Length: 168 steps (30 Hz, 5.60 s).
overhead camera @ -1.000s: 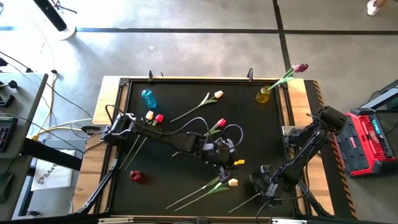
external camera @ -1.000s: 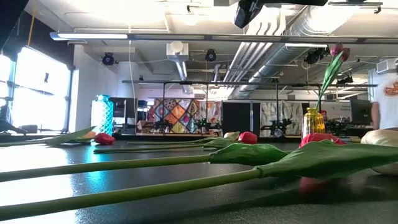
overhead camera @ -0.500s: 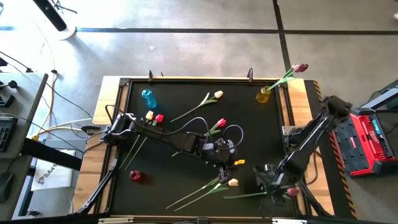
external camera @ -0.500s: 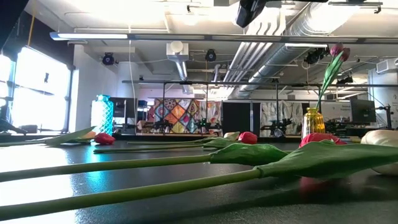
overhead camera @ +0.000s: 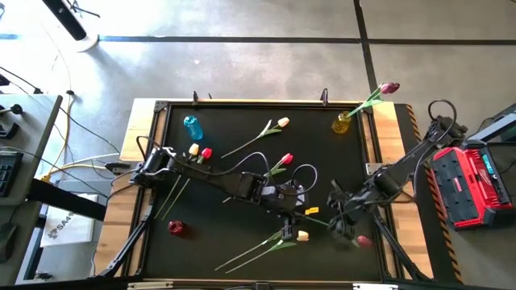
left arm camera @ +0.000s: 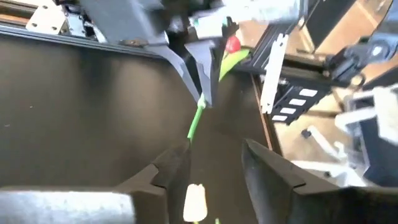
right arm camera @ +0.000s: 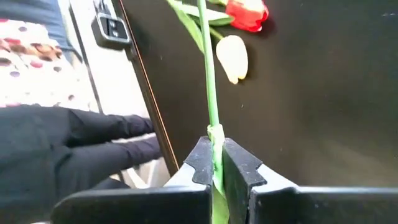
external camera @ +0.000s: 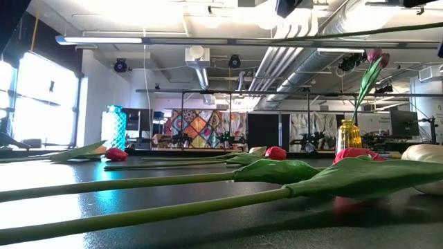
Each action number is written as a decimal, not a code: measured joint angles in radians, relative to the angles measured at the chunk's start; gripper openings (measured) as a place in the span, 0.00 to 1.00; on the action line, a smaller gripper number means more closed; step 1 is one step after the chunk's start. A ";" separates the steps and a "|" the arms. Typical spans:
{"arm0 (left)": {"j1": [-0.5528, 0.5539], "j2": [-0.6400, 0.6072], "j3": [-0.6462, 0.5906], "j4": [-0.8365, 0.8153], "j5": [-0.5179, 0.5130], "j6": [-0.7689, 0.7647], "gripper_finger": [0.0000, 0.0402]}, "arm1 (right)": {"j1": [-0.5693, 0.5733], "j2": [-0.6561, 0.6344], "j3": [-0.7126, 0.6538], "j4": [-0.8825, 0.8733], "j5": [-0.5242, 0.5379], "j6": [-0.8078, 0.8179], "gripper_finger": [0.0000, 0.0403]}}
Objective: Sort flowers into vase by color
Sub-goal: Put the dark red flower into the yellow vase
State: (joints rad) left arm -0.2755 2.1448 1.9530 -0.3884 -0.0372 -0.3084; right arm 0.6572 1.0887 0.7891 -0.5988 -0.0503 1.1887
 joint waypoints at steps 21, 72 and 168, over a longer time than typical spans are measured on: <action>0.022 0.019 0.000 -0.062 0.003 0.182 0.40 | -0.155 -0.011 0.001 0.186 -0.085 -0.011 0.01; 0.314 -0.027 0.000 0.095 -0.169 -0.161 0.00 | -0.131 -0.345 0.002 0.449 0.742 -0.203 0.37; 0.616 -0.106 -0.076 -0.033 0.469 0.261 0.37 | -1.196 -0.315 0.023 0.185 0.997 -0.763 0.00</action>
State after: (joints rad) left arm 0.3405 2.0384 1.8771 -0.4210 0.4320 -0.0479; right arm -0.5388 0.7738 0.8121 -0.4137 0.9466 0.4255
